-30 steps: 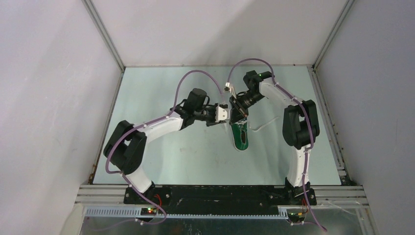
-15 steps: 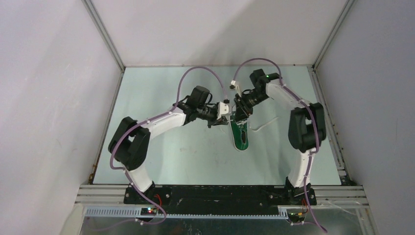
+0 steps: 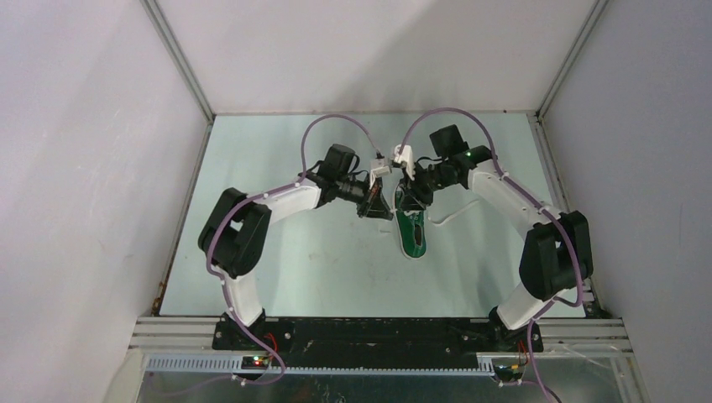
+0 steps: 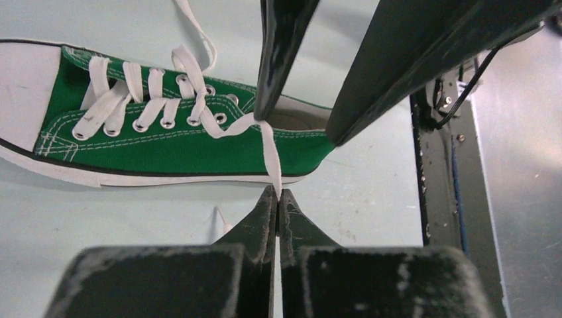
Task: Tie the shoes
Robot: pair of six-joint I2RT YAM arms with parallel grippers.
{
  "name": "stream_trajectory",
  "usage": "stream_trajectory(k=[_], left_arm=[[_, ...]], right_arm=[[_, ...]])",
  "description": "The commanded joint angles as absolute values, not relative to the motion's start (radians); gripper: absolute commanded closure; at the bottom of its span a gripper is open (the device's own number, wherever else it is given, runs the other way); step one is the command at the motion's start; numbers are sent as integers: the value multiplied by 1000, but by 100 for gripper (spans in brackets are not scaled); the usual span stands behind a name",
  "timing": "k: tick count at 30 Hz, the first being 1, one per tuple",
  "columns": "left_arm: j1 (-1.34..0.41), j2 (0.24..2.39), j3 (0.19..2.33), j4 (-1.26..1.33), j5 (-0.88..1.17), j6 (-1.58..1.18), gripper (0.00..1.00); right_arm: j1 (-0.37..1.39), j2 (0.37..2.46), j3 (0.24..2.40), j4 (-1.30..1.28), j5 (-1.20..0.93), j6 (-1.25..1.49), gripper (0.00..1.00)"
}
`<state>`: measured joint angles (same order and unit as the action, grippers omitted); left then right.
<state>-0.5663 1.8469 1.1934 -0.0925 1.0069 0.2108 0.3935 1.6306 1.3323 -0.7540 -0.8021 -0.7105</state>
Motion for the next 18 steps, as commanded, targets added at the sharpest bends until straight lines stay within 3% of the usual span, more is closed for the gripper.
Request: stream_trajectory(k=[1,8,15,18], left_arm=[[-560,1834,1214,15,1067,104,100],[-555,1836,1191,187,1070,-49,97],[-558,1832,1223,77,1064,63,96],[-558,1832,1242,34,1060,111,97]], right_arm=[[414,1642,1332,-706,-786,-757,65],[423,1650,1332,-734,-785,-767,65],[425,1670,1332,-709,-759,-776,66],[428,1676,1332,-716,-756,-791,71]])
